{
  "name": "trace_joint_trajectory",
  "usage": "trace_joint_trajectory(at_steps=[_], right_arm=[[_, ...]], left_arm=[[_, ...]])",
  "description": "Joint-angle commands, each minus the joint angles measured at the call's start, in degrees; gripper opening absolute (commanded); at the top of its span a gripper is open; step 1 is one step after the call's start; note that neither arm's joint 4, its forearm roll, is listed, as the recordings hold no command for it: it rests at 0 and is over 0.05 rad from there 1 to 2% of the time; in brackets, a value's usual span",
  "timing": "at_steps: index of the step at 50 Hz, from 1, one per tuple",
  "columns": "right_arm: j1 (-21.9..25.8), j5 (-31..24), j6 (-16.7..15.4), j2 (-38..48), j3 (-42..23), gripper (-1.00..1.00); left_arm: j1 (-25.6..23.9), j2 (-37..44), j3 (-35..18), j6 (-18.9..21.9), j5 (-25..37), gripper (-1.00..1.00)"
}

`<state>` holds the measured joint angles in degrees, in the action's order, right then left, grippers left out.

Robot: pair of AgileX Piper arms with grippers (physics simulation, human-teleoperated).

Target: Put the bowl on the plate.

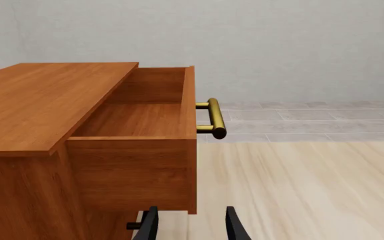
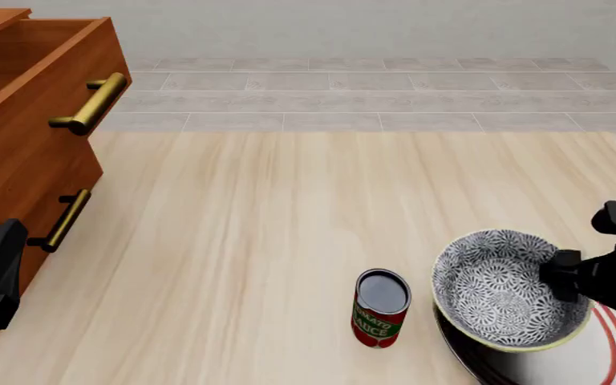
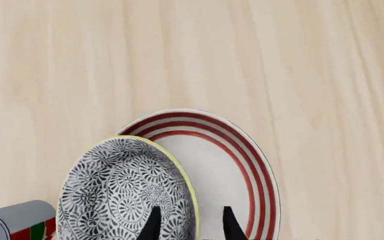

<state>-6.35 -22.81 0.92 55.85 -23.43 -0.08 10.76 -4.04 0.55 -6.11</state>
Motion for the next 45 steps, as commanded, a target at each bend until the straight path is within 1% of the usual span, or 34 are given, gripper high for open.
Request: trace_joint_trajectory(at_steps=[1, 7, 21, 22, 28, 33, 45], right_arm=[[-1.12, -0.06, -1.49, 0.45, 0.4, 1.0], [-1.27, -0.71, -1.51, 0.02, 0.08, 1.0], [-2.52, -2.43, -2.76, -1.64, -0.41, 1.0], [-2.96, -2.61, -3.36, -1.48, -1.03, 1.0], [-2.97, -3.76, -3.83, -1.88, -2.67, 1.0], [-3.91, -5.36, -5.24, -2.06, -5.12, 1.0], [-3.97, -9.97, -6.34, -5.19, -9.68, 1.0]], left_arm=[[0.01, 0.02, 0.0, 0.01, -0.01, 1.0], [0.0, -0.02, 0.0, -0.01, 0.01, 1.0], [0.0, 0.01, 0.0, -0.01, -0.01, 1.0], [0.0, 0.0, 0.0, 0.0, 0.0, 1.0], [0.0, -0.01, 0.0, 0.0, 0.01, 1.0], [0.01, 0.01, 0.0, 0.01, 0.0, 1.0], [0.01, 0.0, 0.0, -0.01, 0.0, 1.0]])
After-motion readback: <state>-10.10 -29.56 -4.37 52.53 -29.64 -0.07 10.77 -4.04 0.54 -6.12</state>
